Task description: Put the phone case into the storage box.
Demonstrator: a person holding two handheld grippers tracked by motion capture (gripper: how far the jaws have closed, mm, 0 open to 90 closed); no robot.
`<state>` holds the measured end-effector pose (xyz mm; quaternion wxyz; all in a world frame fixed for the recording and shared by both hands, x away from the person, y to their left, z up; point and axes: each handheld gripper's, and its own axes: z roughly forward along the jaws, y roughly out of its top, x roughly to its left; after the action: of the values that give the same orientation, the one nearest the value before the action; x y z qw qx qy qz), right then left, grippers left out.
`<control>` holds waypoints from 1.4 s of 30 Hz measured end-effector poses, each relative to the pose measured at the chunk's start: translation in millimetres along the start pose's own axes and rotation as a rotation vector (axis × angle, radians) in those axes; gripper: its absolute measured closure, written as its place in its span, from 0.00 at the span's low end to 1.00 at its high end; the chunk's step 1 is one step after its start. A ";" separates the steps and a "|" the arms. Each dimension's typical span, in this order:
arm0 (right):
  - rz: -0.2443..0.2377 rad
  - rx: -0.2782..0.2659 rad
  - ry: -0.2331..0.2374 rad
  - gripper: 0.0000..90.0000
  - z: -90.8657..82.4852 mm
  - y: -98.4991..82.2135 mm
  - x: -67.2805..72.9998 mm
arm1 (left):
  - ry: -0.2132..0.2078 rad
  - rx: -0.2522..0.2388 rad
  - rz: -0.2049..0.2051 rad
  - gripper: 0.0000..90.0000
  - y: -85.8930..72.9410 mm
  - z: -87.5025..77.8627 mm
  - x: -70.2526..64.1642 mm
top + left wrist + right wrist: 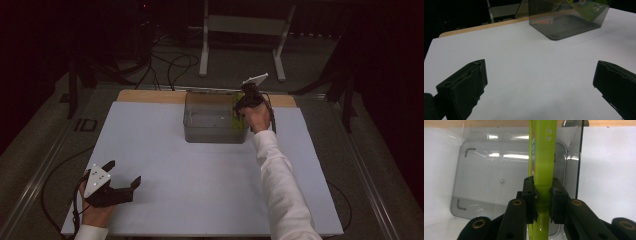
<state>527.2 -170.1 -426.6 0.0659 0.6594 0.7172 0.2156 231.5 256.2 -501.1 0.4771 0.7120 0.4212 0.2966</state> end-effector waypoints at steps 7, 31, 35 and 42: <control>0.004 0.016 -0.011 0.86 4.7 -0.2 1.6 | 0.000 -0.002 -0.003 0.00 0.0 -0.2 0.2; -0.011 0.057 -0.083 0.86 14.2 2.5 5.5 | -0.001 -0.002 -0.007 0.00 -0.2 -0.2 0.7; -0.017 0.067 -0.093 0.86 11.5 3.9 7.9 | -0.001 -0.002 -0.008 0.00 -0.1 -0.3 0.8; -0.008 0.091 -0.099 0.86 14.0 4.4 6.7 | -0.001 -0.002 -0.007 0.00 -0.1 -0.4 0.8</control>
<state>535.8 -160.3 -436.2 0.0723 0.6688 0.7246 0.1497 231.5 257.0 -501.1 0.4792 0.7102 0.4231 0.2949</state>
